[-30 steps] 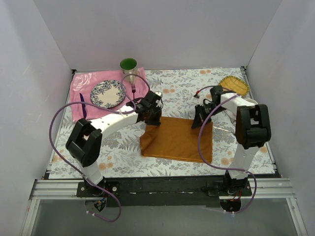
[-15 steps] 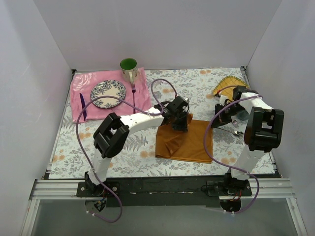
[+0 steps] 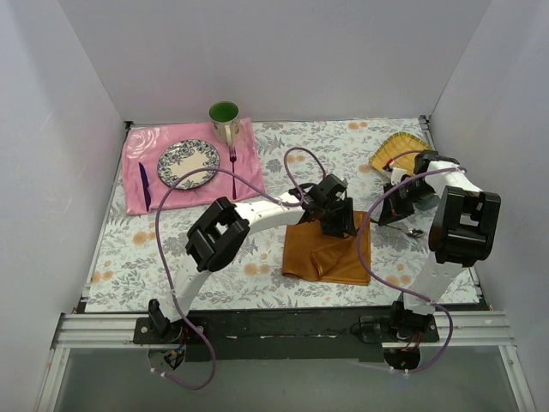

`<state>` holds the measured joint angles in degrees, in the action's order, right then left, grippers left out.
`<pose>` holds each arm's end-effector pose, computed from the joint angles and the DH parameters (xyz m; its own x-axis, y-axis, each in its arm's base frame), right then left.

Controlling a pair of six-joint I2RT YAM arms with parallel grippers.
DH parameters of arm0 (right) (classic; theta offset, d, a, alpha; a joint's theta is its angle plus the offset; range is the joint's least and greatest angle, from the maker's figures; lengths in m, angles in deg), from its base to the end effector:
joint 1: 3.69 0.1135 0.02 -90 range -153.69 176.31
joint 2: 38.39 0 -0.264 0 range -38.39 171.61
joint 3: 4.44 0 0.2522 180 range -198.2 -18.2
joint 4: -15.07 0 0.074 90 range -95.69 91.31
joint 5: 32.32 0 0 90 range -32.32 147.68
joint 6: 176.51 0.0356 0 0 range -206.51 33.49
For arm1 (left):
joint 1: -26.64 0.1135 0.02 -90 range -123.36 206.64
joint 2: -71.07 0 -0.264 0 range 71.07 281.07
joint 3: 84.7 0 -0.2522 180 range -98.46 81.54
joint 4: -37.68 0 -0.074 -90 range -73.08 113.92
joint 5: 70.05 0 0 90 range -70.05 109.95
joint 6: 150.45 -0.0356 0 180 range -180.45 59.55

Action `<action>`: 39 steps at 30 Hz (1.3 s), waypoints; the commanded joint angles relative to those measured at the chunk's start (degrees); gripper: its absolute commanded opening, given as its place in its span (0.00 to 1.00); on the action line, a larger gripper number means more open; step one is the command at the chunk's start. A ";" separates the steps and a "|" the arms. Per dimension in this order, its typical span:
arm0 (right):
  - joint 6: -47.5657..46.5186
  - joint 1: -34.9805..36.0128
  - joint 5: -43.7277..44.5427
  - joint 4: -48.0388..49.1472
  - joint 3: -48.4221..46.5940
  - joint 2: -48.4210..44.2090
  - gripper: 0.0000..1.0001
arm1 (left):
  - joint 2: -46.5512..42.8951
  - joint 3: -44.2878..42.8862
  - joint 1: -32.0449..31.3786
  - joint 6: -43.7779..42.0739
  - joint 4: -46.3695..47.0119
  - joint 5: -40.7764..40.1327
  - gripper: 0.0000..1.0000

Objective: Fold the napkin into a case and place the utensils inside
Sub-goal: Fold the rectangle-folded napkin at the center of the board.

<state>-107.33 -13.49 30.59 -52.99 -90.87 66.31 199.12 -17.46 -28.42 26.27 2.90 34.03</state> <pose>0.3311 -0.0407 0.1843 -0.9628 -0.1548 -0.2214 -0.2347 0.8850 0.4020 0.2768 -0.4113 0.1717 -0.9082 -0.3908 0.1495 -0.3878 0.6520 -0.6515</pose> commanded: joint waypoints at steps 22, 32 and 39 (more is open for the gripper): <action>-2.91 3.38 -6.40 0.51 0.94 6.83 0.17 | -26.71 31.76 17.28 -20.54 -5.17 9.92 0.59; -4.76 9.36 -5.60 2.71 9.37 4.73 0.14 | -22.06 32.47 17.28 -18.60 -2.10 13.68 0.50; -8.79 13.05 -10.52 -0.79 12.46 0.50 0.20 | -19.95 32.47 19.11 -21.76 -3.93 10.97 0.13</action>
<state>-111.70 -1.62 22.70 -51.70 -79.39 70.09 179.12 15.44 -11.03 7.23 -0.22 46.05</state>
